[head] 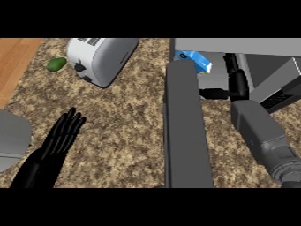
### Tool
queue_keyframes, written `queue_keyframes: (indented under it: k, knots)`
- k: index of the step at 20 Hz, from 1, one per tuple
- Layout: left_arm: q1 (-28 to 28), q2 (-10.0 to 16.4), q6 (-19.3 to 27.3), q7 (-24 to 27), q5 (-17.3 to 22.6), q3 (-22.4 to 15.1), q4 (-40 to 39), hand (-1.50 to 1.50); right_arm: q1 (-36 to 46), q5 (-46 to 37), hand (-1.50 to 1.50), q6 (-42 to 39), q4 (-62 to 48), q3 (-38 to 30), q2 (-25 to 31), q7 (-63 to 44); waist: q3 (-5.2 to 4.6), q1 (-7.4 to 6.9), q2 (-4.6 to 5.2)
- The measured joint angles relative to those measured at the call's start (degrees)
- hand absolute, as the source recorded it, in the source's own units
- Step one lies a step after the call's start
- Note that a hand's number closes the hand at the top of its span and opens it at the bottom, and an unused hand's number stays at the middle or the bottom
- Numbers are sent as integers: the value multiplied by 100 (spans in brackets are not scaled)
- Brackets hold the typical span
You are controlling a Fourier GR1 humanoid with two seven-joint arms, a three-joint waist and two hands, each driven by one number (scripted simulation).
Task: Pick up the milk, place it into the microwave and close the microwave
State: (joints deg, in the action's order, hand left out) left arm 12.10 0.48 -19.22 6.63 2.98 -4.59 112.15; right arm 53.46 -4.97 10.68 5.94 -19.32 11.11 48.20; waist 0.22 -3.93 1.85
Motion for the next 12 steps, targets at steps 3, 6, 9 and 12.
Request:
queue_keyframes:
  k: [3,6,9,12]
  knots:
    - [-137,80,-127,32,-46,-60,-211,-150,-257,33,-150,-229,34,-16,-122,256,-5,84,-36]
    - [-299,117,-237,-68,-115,-223,-350,150,-545,77,-150,-449,103,-32,-188,486,-8,174,-76]
    - [-505,129,-322,-117,-274,-419,-568,150,-780,79,-150,-505,216,9,-311,596,-12,259,-116]
    - [-671,119,-314,64,-596,-594,-890,150,-1082,76,-150,-651,438,96,-349,686,-18,348,-157]
